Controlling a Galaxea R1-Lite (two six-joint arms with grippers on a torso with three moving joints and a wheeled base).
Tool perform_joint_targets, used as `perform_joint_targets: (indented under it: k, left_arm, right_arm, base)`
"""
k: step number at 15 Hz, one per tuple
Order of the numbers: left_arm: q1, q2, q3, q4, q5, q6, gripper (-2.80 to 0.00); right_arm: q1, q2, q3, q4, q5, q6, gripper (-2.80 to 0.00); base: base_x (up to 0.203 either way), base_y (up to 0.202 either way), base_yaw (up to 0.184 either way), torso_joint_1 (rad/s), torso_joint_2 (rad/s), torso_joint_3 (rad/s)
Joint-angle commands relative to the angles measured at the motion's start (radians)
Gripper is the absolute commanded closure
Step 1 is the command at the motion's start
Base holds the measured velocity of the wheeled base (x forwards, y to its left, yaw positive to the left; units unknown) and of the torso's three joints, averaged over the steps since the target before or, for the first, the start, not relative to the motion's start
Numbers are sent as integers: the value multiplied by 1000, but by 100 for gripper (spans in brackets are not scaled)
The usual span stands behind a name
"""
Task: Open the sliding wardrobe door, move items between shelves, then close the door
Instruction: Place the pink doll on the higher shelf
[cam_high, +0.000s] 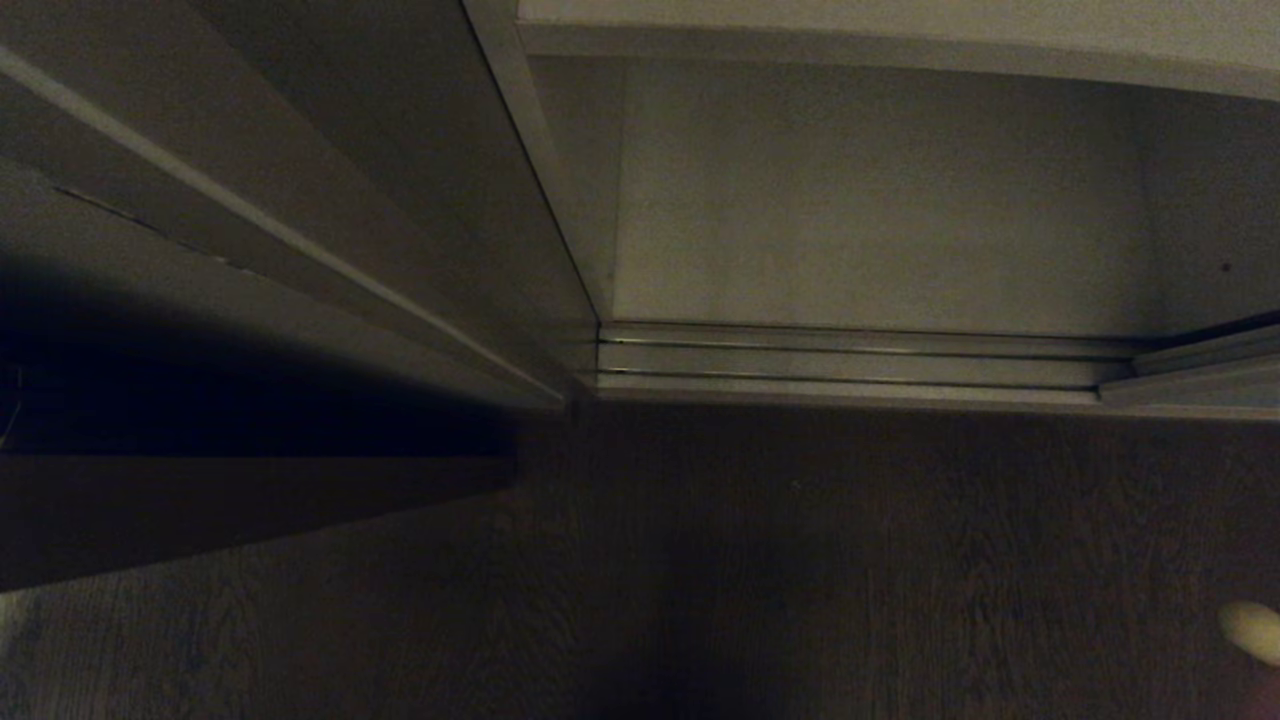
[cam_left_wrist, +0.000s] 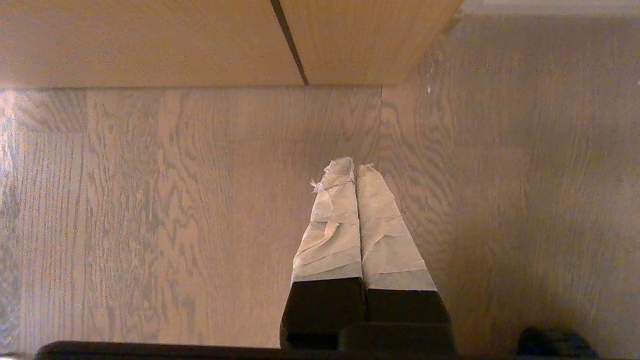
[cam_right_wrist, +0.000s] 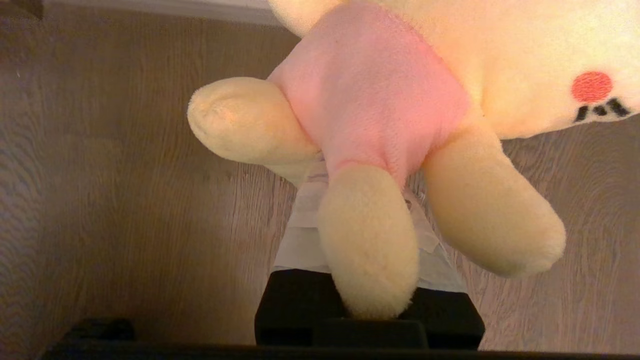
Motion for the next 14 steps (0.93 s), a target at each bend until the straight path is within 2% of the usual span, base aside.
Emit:
perform_joint_targets:
  k: [1, 4, 14]
  left_arm:
    - [0, 0, 1, -1, 1, -5, 0]
    - [0, 0, 1, -5, 13, -53, 0]
    - [0, 0, 1, -7, 13, -52, 0]
  right_arm:
    - [0, 5, 0, 0, 0, 0, 0]
    - [0, 5, -1, 0, 0, 1, 0]
    - [0, 5, -1, 0, 0, 0, 0]
  base:
    - [0, 0, 0, -1, 5, 170]
    - [0, 0, 0, 1, 4, 189]
    - [0, 0, 0, 1, 2, 202]
